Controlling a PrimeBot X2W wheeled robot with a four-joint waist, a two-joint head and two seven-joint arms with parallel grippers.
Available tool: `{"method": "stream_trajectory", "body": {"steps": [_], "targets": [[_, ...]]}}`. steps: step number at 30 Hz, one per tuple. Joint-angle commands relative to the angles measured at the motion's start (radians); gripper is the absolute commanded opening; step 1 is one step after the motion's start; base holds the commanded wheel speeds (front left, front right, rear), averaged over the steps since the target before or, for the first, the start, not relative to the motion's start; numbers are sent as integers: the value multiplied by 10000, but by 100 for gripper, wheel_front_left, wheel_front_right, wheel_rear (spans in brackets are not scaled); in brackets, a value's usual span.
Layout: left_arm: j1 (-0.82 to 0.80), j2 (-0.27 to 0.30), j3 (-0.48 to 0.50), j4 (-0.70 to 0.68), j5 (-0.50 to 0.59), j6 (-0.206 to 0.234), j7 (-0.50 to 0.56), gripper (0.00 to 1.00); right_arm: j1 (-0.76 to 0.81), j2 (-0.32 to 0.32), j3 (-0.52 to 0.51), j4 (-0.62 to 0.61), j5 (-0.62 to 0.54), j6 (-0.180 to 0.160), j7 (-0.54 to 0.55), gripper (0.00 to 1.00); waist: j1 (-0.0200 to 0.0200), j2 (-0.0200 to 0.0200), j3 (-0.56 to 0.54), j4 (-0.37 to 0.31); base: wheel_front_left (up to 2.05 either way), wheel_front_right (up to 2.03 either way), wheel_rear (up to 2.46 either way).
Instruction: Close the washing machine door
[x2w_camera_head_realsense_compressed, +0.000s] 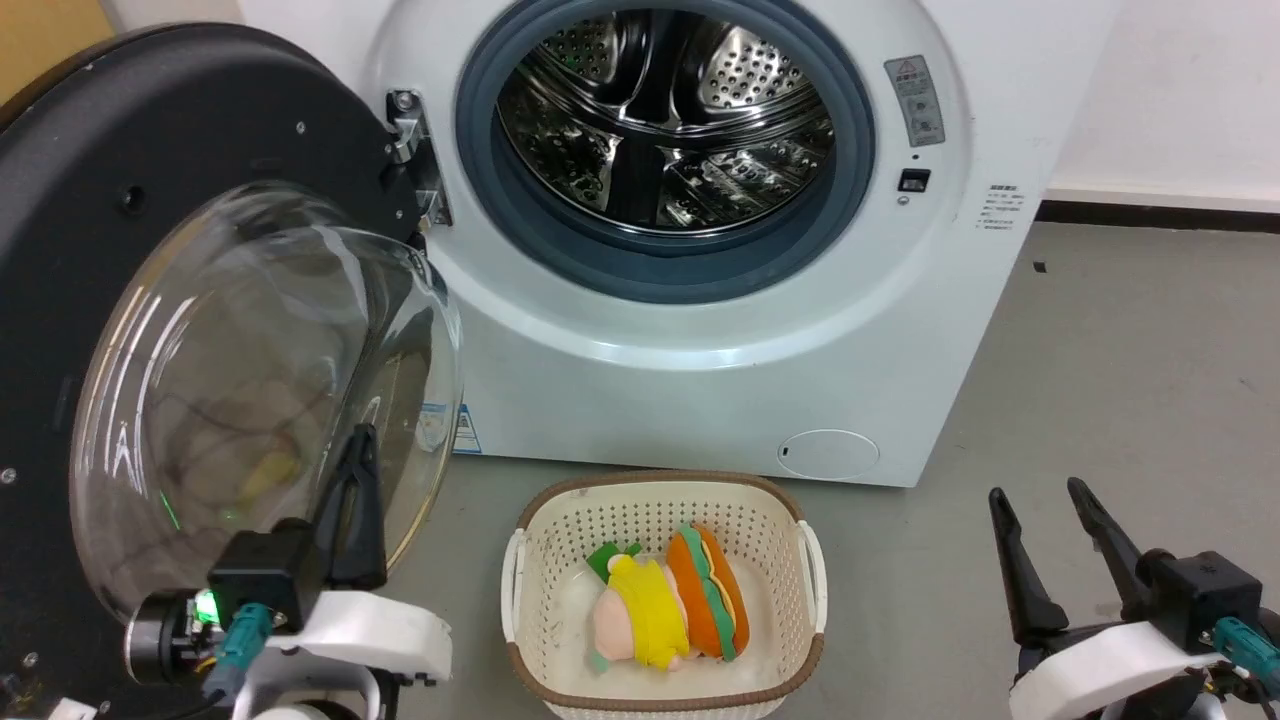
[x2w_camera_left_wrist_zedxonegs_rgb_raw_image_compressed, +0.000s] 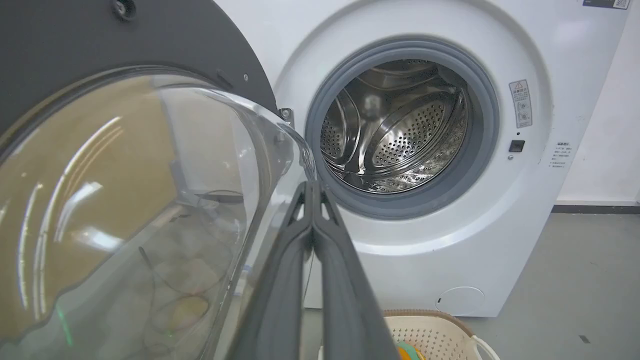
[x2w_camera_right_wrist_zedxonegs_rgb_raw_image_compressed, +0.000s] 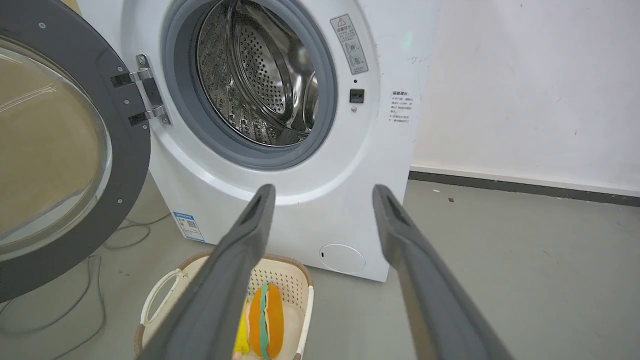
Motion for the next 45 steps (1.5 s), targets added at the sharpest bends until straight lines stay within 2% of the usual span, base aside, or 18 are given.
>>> {"method": "stream_trajectory", "body": {"steps": [1, 13, 25, 38, 45], "targets": [[-251, 7, 91, -182, -111, -48, -126, 0, 25, 15, -63, 47, 130, 2, -125, 100, 0, 0, 19, 80, 0, 0, 0], [-1164, -14, 967, -1249, -1014, -521, -398, 0, 7, 20, -351, 264, 487, 3, -396, 100, 0, 0, 189, 739, 0, 0, 0], [-2368, 150, 2282, -1631, -2011, -860, -649, 0, -50, 24, -645, 564, 769, 4, -647, 100, 0, 0, 400, 1571, 0, 0, 0], [-3286, 781, 3494, -893, -3787, -993, -388, 0, -88, 29, -971, 851, 996, 5, -897, 100, 0, 0, 570, 2340, 0, 0, 0], [-3744, 1228, 4089, 65, -5059, -853, 531, 0, -106, 32, -1146, 984, 1130, 5, -1044, 100, 0, 0, 671, 2708, 0, 0, 0]]}}
